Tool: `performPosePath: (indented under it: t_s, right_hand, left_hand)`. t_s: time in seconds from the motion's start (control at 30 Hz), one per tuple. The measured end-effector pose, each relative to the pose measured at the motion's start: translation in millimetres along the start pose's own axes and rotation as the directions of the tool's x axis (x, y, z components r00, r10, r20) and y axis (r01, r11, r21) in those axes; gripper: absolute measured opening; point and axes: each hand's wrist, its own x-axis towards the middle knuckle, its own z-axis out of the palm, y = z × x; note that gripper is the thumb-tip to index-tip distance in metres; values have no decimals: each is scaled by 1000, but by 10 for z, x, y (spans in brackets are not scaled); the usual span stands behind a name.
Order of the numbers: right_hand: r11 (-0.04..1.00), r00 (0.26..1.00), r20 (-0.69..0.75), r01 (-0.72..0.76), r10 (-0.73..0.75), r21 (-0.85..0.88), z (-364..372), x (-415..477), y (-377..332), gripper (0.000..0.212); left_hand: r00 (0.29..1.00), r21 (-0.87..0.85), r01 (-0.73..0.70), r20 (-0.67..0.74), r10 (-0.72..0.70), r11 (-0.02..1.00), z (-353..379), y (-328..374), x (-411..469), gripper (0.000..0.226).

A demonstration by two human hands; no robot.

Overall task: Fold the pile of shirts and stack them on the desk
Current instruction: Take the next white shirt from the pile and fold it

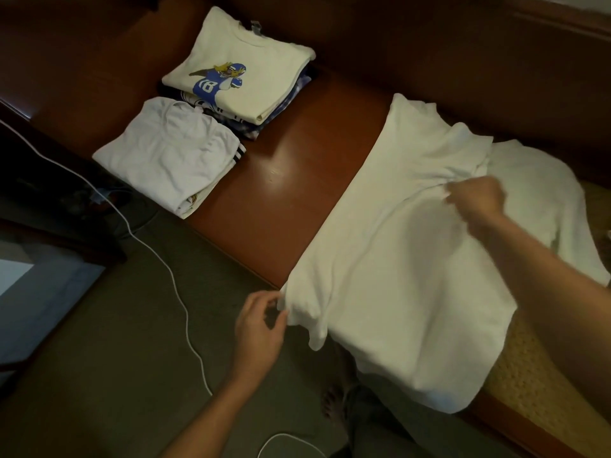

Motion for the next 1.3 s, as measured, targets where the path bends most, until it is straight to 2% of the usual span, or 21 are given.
performPosePath:
  t_s: [0.07, 0.1, 0.17, 0.23, 0.3, 0.37, 0.43, 0.53, 0.67, 0.77, 0.83, 0.93, 1.0, 1.07, 1.13, 1.2, 1.3]
  right_hand:
    - [995, 947, 321, 26, 8, -99, 256, -498, 94, 30]
    - [989, 906, 421, 29, 34, -142, 408, -758, 156, 38]
    - [970, 857, 511, 64, 67, -234, 716, -1233, 282, 49]
    - [966, 857, 512, 80, 60, -247, 944, -1518, 361, 42]
    - [985, 883, 467, 28, 57, -172, 1033, -1602, 401, 32]
    - [997, 907, 420, -7, 40, -81, 1005, -1614, 430, 32]
    - [998, 924, 381, 7, 16, -60, 951, -1638, 501, 34]
    - [987, 922, 387, 62, -1, -147, 885, -1686, 641, 28]
    - [979, 913, 408, 106, -28, -171, 860, -1691, 707, 24]
    - [979, 904, 427, 110, -26, -173, 881, -1711, 732, 22]
    - [978, 898, 438, 124, -38, -170, 909, -1729, 762, 20]
    - [979, 895, 442, 138, -58, -151, 927, -1749, 787, 21]
    - [979, 894, 440, 155, -83, -130, 907, -1764, 791, 22]
    - [981, 901, 421, 164, -106, -105, 871, -1771, 790, 22]
    - [984, 910, 401, 157, -109, -89, 838, -1760, 796, 20]
    - [981, 905, 412, 166, -110, -104, 826, -1754, 811, 19]
    - [967, 895, 430, 199, -114, -158, 849, -1747, 845, 18]
  left_hand:
    - [960, -127, 279, 35, -277, 952, 11, 24, 66, 46]
    - [923, -206, 384, 92, -373, 900, 33, 44, 95, 50]
    - [882, -270, 468, 195, -428, 841, 83, 83, 130, 45]
    - [886, -246, 456, 208, -413, 855, 96, 110, 144, 28]
    - [903, -277, 429, 147, -403, 860, 54, 84, 169, 12]
    - [905, -336, 424, 114, -411, 841, -16, -7, 205, 6]
    - [899, -339, 436, 130, -418, 834, -83, -70, 211, 7]
    - [891, -349, 454, 163, -423, 820, -120, -130, 199, 9]
    - [879, -338, 463, 296, -374, 819, -80, -44, 191, 34]
    - [872, -315, 480, 276, -405, 819, 7, 64, 158, 35]
    - [826, -351, 562, 291, -482, 749, 62, 69, 123, 31]
    - [703, -448, 710, 497, -509, 543, 107, 37, 28, 30]
    - [703, -500, 711, 498, -508, 495, 136, 20, -14, 30]
    - [729, -559, 676, 413, -546, 480, 113, 20, -21, 23]
    - [721, -617, 664, 377, -581, 424, 40, -14, -15, 22]
    - [700, -613, 685, 402, -590, 395, -58, -100, -4, 26]
    - [681, -579, 706, 396, -617, 408, -170, -176, 1, 30]
